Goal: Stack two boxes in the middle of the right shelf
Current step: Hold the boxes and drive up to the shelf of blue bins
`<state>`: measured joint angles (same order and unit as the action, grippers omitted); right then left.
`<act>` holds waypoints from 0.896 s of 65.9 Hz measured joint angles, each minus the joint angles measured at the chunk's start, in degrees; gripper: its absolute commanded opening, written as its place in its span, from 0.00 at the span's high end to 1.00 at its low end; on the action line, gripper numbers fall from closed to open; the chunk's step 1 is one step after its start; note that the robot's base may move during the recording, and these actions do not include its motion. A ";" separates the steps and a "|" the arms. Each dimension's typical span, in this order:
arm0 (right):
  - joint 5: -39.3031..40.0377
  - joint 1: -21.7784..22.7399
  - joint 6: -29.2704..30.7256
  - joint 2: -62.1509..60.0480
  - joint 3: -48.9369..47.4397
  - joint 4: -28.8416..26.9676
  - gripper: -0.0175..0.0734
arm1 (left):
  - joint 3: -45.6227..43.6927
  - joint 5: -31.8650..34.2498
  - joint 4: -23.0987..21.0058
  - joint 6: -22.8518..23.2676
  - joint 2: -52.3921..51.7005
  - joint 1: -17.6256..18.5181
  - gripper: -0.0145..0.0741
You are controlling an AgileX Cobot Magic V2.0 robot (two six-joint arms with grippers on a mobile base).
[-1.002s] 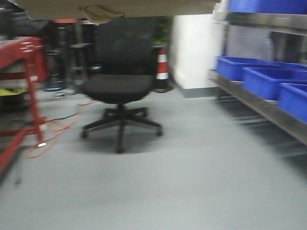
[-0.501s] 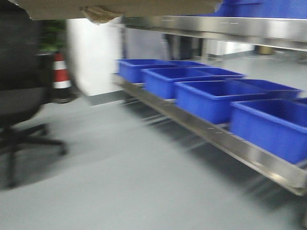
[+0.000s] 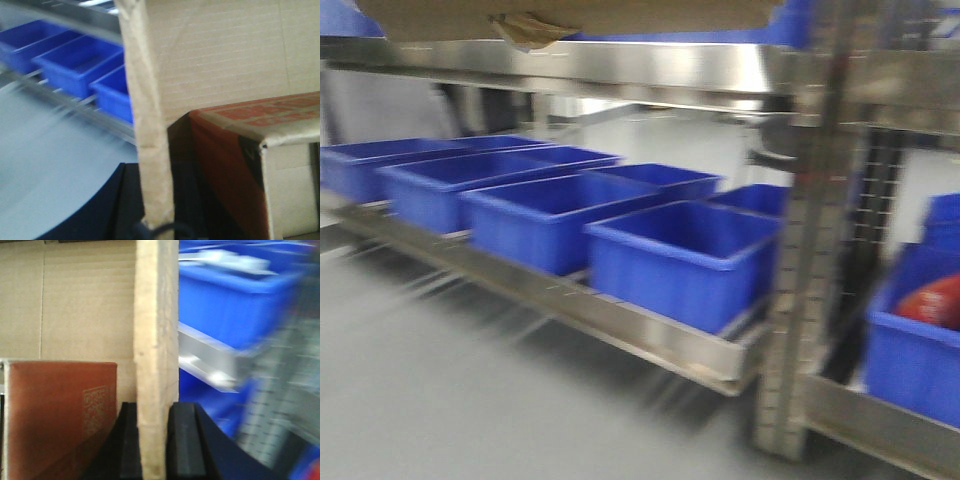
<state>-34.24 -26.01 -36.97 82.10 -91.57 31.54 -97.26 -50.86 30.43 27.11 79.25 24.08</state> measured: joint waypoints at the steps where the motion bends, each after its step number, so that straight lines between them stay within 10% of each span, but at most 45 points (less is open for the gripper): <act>1: 0.00 0.00 0.00 0.00 0.00 0.00 0.98 | 0.00 0.00 0.00 0.00 0.00 0.00 0.96; 59: -0.36 0.00 0.00 0.00 0.00 0.00 0.98 | 0.00 0.10 -0.20 0.00 0.00 0.00 0.96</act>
<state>-34.60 -26.01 -36.97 82.10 -91.57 31.54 -97.26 -50.75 30.22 27.11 79.25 24.08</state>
